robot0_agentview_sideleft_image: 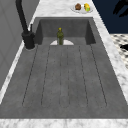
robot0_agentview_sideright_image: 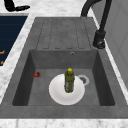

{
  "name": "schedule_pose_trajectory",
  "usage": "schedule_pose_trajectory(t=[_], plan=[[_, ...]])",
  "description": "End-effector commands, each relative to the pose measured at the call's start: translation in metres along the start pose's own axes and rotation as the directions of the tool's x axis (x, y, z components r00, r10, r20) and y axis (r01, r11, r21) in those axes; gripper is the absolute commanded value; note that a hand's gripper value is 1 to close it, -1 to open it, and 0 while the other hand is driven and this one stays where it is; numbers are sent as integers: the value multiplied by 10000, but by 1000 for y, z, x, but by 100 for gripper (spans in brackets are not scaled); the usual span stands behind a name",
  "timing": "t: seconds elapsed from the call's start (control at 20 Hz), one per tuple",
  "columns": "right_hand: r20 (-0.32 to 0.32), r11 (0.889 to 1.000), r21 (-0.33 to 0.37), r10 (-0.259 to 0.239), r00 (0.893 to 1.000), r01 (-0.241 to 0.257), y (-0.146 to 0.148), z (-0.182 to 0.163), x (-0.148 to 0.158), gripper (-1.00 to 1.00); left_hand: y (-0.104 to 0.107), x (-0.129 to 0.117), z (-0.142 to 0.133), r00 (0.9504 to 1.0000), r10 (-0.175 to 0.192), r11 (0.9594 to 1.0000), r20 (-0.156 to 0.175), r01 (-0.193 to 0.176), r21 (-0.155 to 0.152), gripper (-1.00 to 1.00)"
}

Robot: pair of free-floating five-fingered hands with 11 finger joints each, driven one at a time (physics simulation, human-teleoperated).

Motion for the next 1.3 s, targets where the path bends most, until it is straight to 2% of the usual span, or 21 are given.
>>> schedule_pose_trajectory(t=[0.0, 0.3, 0.35, 0.4, 0.45, 0.5, 0.55, 0.6, 0.65, 0.7, 0.75, 0.85, 1.05, 1.25], plan=[[0, 10000, 0, 0, 10000, 0, 0, 0, 0, 0, 0, 3, -3, 9968, 391, 9910, -690, -299, 1303, -100], [0, 10000, 0, 0, 10000, 0, 0, 0, 0, 0, 0, 7, -7, 9962, 433, 9909, -755, -332, 1302, -100], [0, 10000, 0, 0, 10000, 0, 0, 0, 0, 0, 0, 6, -6, 9950, 470, 9910, -881, -354, 1287, -100], [0, 10000, 0, 0, 10000, 0, 0, 0, 0, 0, -5, 10, -3, 9935, 628, 9925, -950, -522, 1102, -100], [0, 10000, 0, 0, 10000, 0, 0, 0, 0, 0, -7, 7, -4, 9985, 471, 9979, -293, -458, 449, -100], [0, 10000, 0, 0, 10000, 0, 0, 0, 0, 0, -2, 8, -5, 9999, 113, 9999, -111, -114, -17, -100], [0, 10000, 0, 0, 10000, 0, 0, 0, 0, 0, -2, 7, -5, 9999, 125, 9999, -104, -124, 59, -100], [0, 10000, 0, 0, 10000, 0, 0, 0, 0, 0, 1, 6, -3, 9999, 100, 10000, -113, -100, 7, -100], [0, 10000, 0, 0, 10000, 0, 0, 0, 0, 0, -2, 8, 1, 9996, 193, 9997, -201, -190, 136, -100], [0, 10000, 0, 0, 10000, 0, 0, 0, 0, 0, -3, 14, 5, 9970, 597, 9967, -487, -568, 585, -100], [0, 10000, 0, 0, 10000, 0, 0, 0, 0, 0, -3, 15, 4, 9917, 935, 9916, -880, -848, 974, -100], [0, 10000, 0, 0, 10000, 0, 0, 0, 0, 0, -5, 20, 9, 9873, 1019, 9909, -1217, -899, 1004, -100], [0, 10000, 0, 0, 10000, 0, 0, 0, 0, 0, -9, 29, 16, 9832, 1227, 9888, -1350, -1096, 1010, -100], [0, 10000, 0, 0, 10000, 0, 0, 0, 0, 0, -11, 39, 26, 9768, 1586, 9830, -1439, -1425, 1161, -100]])
